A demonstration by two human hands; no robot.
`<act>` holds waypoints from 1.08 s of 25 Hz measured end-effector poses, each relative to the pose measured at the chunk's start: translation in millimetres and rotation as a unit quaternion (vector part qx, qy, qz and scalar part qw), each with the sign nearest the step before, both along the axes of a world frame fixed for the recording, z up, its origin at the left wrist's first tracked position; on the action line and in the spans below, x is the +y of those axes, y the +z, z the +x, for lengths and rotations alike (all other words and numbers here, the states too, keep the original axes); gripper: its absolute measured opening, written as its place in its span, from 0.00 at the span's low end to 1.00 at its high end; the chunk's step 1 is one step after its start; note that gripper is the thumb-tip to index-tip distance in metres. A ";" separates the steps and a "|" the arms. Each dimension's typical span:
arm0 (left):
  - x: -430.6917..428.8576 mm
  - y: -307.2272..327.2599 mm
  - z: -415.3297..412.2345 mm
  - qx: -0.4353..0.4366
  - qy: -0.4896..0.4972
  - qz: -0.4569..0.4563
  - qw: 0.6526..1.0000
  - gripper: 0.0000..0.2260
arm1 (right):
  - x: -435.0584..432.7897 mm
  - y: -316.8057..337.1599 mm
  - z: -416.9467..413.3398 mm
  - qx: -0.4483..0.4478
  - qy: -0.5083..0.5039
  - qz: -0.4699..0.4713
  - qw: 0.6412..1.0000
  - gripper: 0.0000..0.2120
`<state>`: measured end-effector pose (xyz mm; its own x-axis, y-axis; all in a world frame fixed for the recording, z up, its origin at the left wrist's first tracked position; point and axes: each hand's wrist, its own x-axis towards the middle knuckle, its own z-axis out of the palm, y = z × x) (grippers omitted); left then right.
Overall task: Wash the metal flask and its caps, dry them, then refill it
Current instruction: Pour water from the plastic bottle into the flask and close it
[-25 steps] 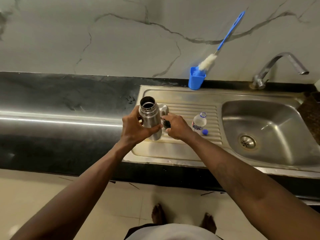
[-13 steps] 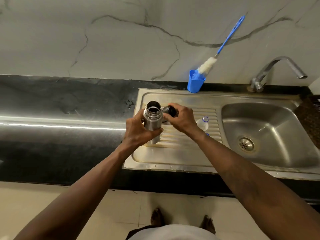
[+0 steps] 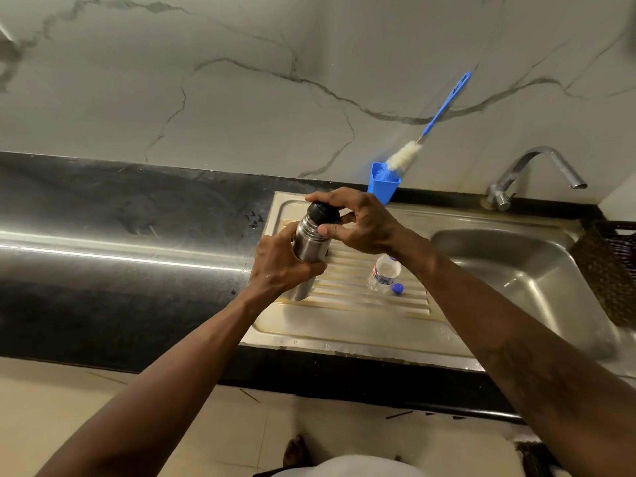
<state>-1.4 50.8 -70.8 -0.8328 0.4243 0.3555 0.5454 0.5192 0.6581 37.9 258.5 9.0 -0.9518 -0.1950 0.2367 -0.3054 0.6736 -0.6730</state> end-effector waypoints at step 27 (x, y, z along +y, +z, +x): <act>23.9 19.8 10.6 -0.035 0.010 0.029 0.999 0.34 | -0.8 31.3 7.7 -0.010 -0.053 -0.047 0.997 0.29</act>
<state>9.2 74.7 -51.0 -0.8646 0.3881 0.3193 0.4869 0.4897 0.7233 45.7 257.7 40.3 -0.9707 -0.0714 0.2294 -0.2216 0.6351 -0.7400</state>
